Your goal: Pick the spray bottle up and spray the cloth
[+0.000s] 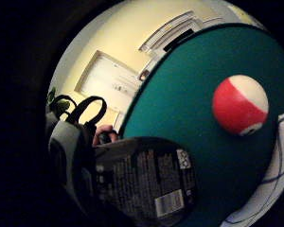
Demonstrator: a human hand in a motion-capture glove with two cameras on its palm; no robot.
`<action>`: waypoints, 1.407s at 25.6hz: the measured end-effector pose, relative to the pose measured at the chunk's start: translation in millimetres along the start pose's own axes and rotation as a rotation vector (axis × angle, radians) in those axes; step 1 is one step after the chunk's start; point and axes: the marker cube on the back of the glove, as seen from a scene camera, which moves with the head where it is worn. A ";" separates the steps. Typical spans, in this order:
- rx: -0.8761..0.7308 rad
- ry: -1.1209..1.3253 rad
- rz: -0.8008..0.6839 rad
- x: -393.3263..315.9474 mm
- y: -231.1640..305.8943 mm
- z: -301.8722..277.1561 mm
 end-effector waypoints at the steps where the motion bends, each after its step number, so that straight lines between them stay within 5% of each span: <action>1: -0.008 -0.005 0.009 0.8 0.9 -0.2; 12: -0.203 0.011 0.134 26.2 21.3 -7.8; 36: -0.441 0.939 -0.204 -23.3 93.3 -105.7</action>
